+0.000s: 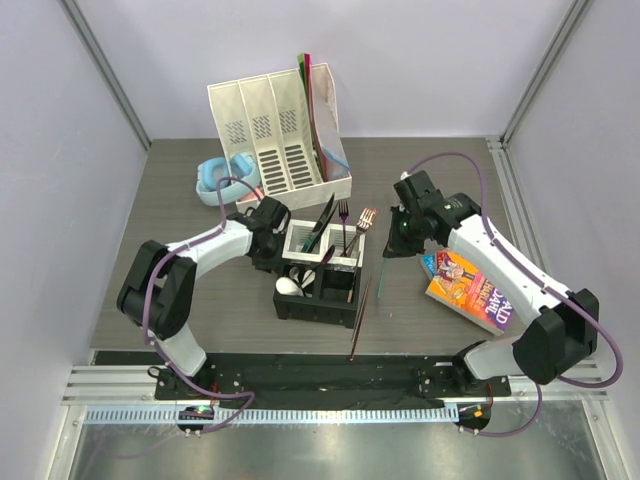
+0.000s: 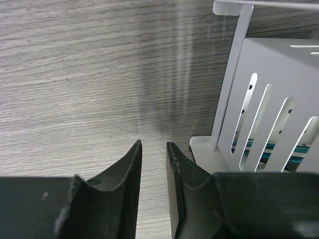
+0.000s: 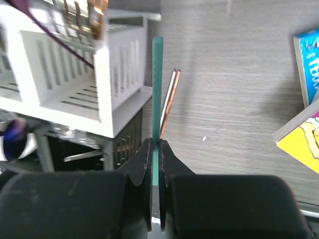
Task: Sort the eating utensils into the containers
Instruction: Pick up the chopstick from the center of the board, then place the chopstick in the storage box.
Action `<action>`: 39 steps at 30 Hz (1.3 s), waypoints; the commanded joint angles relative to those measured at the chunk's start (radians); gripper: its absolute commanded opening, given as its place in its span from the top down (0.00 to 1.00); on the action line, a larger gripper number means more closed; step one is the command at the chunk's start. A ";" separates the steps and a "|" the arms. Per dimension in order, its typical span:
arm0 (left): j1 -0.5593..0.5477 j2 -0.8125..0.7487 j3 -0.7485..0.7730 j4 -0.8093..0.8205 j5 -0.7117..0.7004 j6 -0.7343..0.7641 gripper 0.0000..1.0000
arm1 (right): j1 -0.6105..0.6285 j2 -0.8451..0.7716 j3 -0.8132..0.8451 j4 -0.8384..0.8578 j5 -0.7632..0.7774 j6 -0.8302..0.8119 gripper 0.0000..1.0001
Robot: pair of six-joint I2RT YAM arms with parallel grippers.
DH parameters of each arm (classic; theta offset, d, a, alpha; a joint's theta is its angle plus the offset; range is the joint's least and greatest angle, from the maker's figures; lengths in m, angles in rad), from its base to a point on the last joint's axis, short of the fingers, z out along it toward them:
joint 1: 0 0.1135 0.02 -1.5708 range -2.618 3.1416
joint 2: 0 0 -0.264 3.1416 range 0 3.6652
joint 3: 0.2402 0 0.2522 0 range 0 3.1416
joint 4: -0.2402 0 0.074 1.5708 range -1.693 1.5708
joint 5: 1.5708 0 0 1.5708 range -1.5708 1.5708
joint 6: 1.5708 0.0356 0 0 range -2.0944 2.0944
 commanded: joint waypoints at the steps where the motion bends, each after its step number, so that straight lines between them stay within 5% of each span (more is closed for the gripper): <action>1: -0.006 0.006 0.031 0.044 0.014 0.005 0.73 | 0.008 -0.035 0.114 -0.022 0.019 0.016 0.99; 25: -0.006 -0.013 0.016 0.053 0.016 0.002 0.73 | 0.040 0.007 0.331 0.004 -0.002 0.001 0.99; 39: -0.005 -0.021 0.005 0.052 0.006 0.005 0.73 | 0.194 0.082 0.228 0.160 0.034 0.001 0.99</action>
